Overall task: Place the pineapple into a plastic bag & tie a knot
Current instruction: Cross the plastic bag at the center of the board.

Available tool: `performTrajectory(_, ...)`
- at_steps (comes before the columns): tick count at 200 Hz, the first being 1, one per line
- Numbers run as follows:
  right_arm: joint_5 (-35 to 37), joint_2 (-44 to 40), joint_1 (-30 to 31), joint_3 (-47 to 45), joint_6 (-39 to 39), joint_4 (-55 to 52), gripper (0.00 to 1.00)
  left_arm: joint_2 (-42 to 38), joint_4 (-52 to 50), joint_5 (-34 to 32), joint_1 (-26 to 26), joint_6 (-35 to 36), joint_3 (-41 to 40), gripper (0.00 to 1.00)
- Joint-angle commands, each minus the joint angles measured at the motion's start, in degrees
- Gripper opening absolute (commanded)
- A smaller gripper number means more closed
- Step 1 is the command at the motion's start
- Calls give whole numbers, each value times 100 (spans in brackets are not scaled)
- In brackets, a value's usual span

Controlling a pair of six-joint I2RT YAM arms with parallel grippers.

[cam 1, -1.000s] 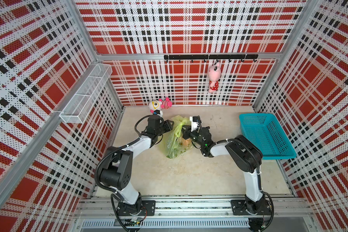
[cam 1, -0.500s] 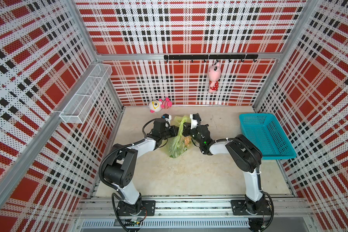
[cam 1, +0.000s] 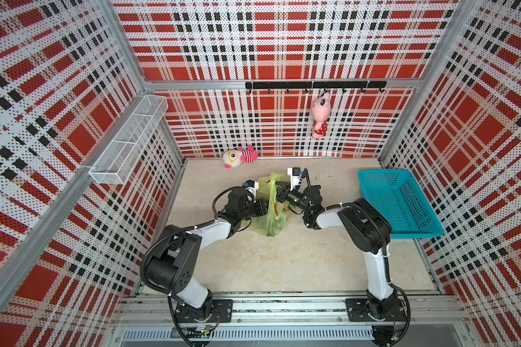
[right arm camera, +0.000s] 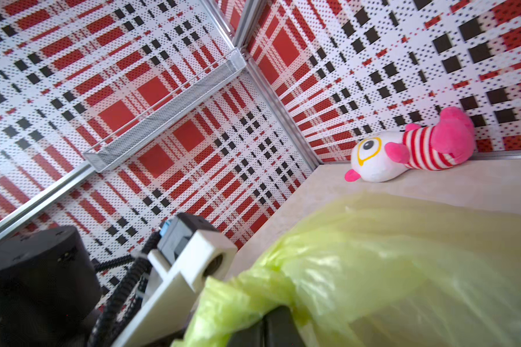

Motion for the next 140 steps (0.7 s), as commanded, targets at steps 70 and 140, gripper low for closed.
performTrajectory(70, -235, 57, -71, 101, 317, 707, 0, 228, 67, -711, 764, 440, 1170, 52)
performTrajectory(140, 226, 15, -143, 83, 213, 334, 0, 1094, -86, 89, 245, 905, 1541, 31)
